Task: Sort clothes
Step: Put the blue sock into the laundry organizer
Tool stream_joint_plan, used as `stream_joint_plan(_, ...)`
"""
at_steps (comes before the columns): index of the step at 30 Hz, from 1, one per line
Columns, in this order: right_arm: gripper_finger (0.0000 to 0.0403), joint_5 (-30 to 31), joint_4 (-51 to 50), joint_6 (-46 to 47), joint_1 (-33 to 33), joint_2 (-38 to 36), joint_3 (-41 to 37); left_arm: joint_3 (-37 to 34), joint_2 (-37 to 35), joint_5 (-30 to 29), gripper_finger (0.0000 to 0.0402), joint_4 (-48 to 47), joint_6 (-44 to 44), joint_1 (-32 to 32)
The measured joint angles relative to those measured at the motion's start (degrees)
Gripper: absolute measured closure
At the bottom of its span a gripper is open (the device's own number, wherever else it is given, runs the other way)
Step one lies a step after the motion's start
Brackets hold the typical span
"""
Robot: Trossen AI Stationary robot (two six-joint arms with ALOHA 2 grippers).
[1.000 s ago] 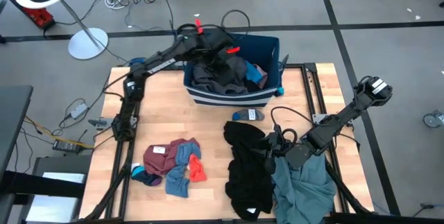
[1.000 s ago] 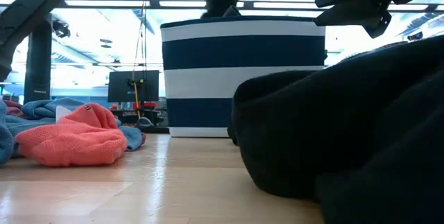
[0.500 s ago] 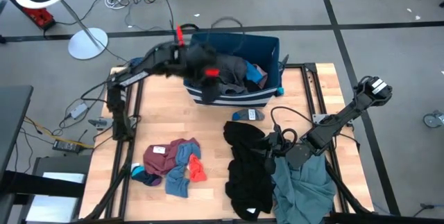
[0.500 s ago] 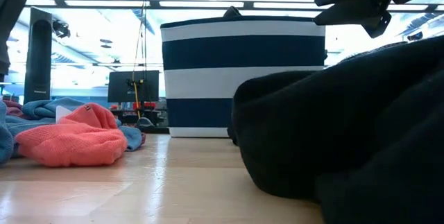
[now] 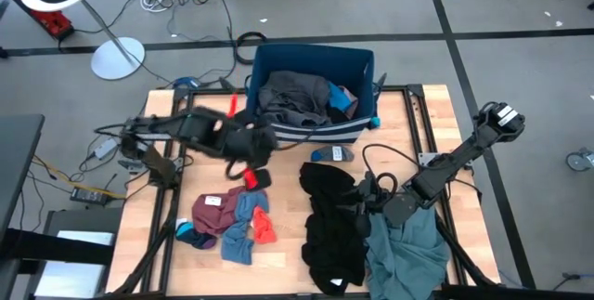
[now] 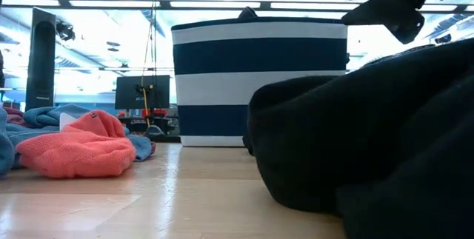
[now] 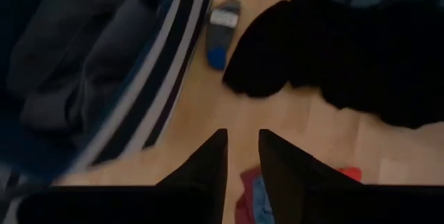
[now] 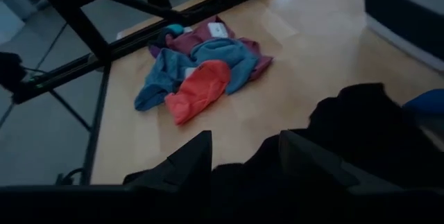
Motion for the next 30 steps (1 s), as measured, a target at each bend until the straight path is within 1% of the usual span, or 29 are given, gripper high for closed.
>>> stream_joint_plan(4,0.0233,0.11,0.33,0.47,1.57,-0.02,0.0,-14.66,-7.41,-1.65,0.0319,6.36,-6.14,-3.87)
stream_joint_plan(9,0.0232,1.86,0.88,0.48,2.63,-0.02,0.0,-35.98,-18.3,-1.65,0.0319,22.01,-11.62,-7.15)
stream_joint_plan(12,0.0232,2.27,1.24,0.48,2.63,-0.02,0.0,-47.68,-23.49,-0.21,0.0319,29.35,-14.74,-8.0)
stream_joint_plan(15,0.0232,2.29,1.26,0.48,2.63,-0.02,0.0,-57.24,-26.98,1.69,0.0319,33.24,-19.09,-8.39)
stream_joint_plan(19,0.0233,2.36,1.27,0.5,2.63,-0.02,0.0,-67.62,-29.86,3.18,0.0319,40.42,-22.9,-8.85)
stream_joint_plan(22,0.0233,2.41,1.26,0.51,2.63,-0.02,0.0,-73.4,-31.28,5.14,0.032,45.94,-24.93,-8.82)
stream_joint_plan(24,0.0233,2.44,1.28,0.51,2.63,-0.02,0.0,-76.12,-31.42,6.11,0.032,47.67,-26.78,-8.81)
stream_joint_plan(27,0.0233,2.49,1.24,0.53,2.63,-0.02,0.0,-79.17,-31.16,7.56,0.032,47.64,-29.89,-8.81)
stream_joint_plan(30,0.0233,2.51,1.16,0.51,2.63,-0.02,0.0,-82.18,-31.16,9.0,0.032,50.75,-32.18,-8.81)
